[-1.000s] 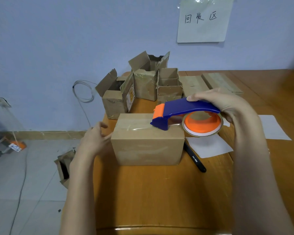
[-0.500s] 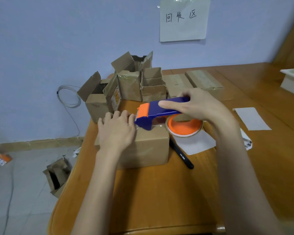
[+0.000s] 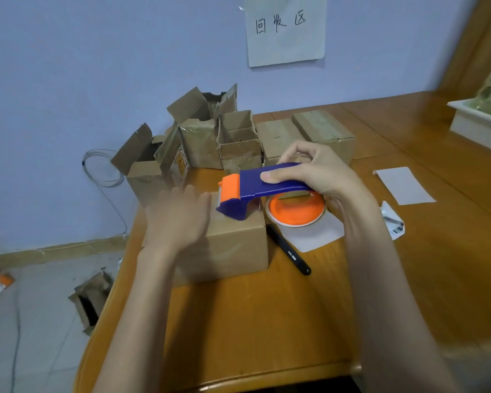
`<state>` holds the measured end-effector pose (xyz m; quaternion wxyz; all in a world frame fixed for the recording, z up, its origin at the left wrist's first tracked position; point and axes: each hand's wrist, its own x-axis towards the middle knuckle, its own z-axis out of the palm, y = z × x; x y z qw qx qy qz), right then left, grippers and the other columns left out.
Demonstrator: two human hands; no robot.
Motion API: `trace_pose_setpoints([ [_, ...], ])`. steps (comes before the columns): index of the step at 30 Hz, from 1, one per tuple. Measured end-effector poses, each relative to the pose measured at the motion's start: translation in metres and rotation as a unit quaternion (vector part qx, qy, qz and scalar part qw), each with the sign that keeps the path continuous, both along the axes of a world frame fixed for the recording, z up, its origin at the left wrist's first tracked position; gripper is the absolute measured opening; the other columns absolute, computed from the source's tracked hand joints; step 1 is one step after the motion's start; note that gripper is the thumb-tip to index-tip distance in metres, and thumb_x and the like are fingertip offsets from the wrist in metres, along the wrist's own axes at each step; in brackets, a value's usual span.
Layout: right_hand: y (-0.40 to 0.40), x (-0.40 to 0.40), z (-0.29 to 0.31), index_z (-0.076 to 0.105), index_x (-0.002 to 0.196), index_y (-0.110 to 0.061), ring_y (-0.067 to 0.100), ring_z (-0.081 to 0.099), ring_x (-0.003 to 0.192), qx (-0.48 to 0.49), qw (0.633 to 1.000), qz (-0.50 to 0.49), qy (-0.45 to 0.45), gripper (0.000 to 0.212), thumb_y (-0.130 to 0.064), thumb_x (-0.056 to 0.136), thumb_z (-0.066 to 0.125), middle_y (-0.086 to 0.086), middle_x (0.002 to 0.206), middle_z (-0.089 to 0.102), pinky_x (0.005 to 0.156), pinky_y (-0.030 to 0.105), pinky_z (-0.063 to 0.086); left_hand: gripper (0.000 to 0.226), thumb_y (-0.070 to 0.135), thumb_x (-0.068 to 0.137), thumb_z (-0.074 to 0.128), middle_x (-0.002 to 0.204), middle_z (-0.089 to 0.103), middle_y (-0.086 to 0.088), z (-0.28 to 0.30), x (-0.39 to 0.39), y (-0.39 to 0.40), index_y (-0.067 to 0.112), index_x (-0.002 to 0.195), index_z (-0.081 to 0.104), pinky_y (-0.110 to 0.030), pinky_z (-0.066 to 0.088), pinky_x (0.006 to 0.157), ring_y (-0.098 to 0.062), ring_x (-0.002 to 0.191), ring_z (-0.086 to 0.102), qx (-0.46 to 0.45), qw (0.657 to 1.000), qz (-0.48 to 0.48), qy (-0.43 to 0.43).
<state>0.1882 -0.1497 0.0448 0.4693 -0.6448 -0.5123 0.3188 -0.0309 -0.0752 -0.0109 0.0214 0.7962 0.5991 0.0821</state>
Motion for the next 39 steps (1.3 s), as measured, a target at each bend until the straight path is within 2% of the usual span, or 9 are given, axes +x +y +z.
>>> trace_pose_setpoints([
  [2,-0.002,0.009,0.000,0.062,0.088,-0.008,0.012,0.070,0.074,-0.001,1.000,-0.004,0.019,0.044,-0.033,0.062,0.087,0.003,0.090,0.074,0.062,0.023,0.055,0.041,0.045,0.101,0.016,0.125,0.041,-0.002,-0.001,0.000,0.001,0.026,0.127,0.041,-0.046,0.030,0.097,-0.023,0.116,0.032,-0.012,1.000,0.000,-0.013],
  [6,-0.013,0.042,0.003,0.061,0.074,-0.018,0.018,0.071,0.078,-0.003,0.998,-0.024,0.060,0.045,-0.040,0.044,0.085,0.003,0.088,0.074,0.065,0.029,0.054,0.040,0.045,0.100,0.015,0.120,0.040,0.000,0.000,-0.001,0.000,0.027,0.125,0.040,-0.047,0.027,0.100,-0.022,0.116,0.031,-0.011,0.999,-0.012,-0.030],
  [10,-0.019,0.055,-0.010,0.061,0.076,-0.018,0.012,0.070,0.065,-0.027,0.995,-0.021,0.098,0.041,-0.034,0.047,0.085,0.001,0.083,0.075,0.057,0.024,0.053,0.043,0.052,0.097,0.011,0.120,0.042,0.000,-0.002,-0.004,0.002,0.030,0.121,0.040,-0.045,0.028,0.094,-0.017,0.104,0.027,-0.005,1.000,-0.020,-0.024],
  [16,-0.026,0.065,-0.031,0.063,0.082,-0.019,0.012,0.070,0.069,-0.049,0.989,-0.036,0.136,0.033,-0.029,0.057,0.083,0.000,0.084,0.075,0.057,0.022,0.053,0.096,0.097,0.057,0.004,0.110,0.044,0.003,0.001,0.000,-0.002,0.028,0.112,0.044,-0.049,0.032,0.097,-0.023,0.114,0.037,0.001,1.000,0.001,-0.032],
  [19,-0.027,0.067,-0.034,0.063,0.081,-0.021,0.015,0.069,0.076,-0.056,0.988,-0.043,0.135,0.026,-0.025,0.064,0.082,0.001,0.088,0.074,0.064,0.025,0.053,0.102,0.098,0.050,0.002,0.110,0.042,0.003,0.002,-0.001,-0.002,0.028,0.112,0.043,-0.049,0.031,0.096,-0.024,0.116,0.037,0.007,1.000,-0.003,-0.023],
  [23,-0.033,0.078,-0.031,0.062,0.082,-0.019,0.014,0.070,0.072,-0.048,0.987,-0.052,0.146,0.039,-0.028,0.050,0.082,0.002,0.087,0.075,0.061,0.025,0.055,0.100,0.098,0.050,0.001,0.112,0.044,0.002,0.001,-0.001,-0.002,0.030,0.111,0.041,-0.048,0.031,0.096,-0.024,0.116,0.037,0.005,1.000,-0.004,-0.014],
  [29,-0.035,0.070,-0.020,0.061,0.088,-0.017,0.017,0.069,0.083,-0.059,0.996,-0.039,0.045,0.038,-0.023,0.060,0.086,-0.003,0.091,0.073,0.066,0.027,0.055,0.097,0.097,0.050,0.002,0.119,0.047,-0.002,0.000,-0.001,0.000,0.030,0.109,0.040,-0.049,0.031,0.097,-0.025,0.118,0.037,0.002,1.000,0.004,-0.007],
  [35,-0.029,0.025,0.010,0.059,0.083,-0.018,0.018,0.065,0.088,0.018,0.987,-0.075,-0.141,0.039,-0.018,0.057,0.088,-0.006,0.083,0.065,0.079,0.045,0.055,0.091,0.094,0.058,0.010,0.122,0.048,-0.005,0.001,0.003,0.000,0.029,0.113,0.043,-0.048,0.029,0.098,-0.027,0.121,0.036,-0.003,1.000,0.015,-0.001],
  [39,-0.038,0.005,0.025,0.050,0.085,-0.024,0.013,0.053,0.091,0.050,0.950,-0.091,-0.296,0.042,-0.029,0.063,0.085,-0.015,0.084,0.056,0.082,0.025,0.028,0.102,0.097,0.051,0.005,0.123,0.049,-0.005,0.002,0.003,-0.001,0.029,0.116,0.044,-0.049,0.029,0.099,-0.027,0.122,0.035,-0.004,1.000,0.017,-0.007],
])
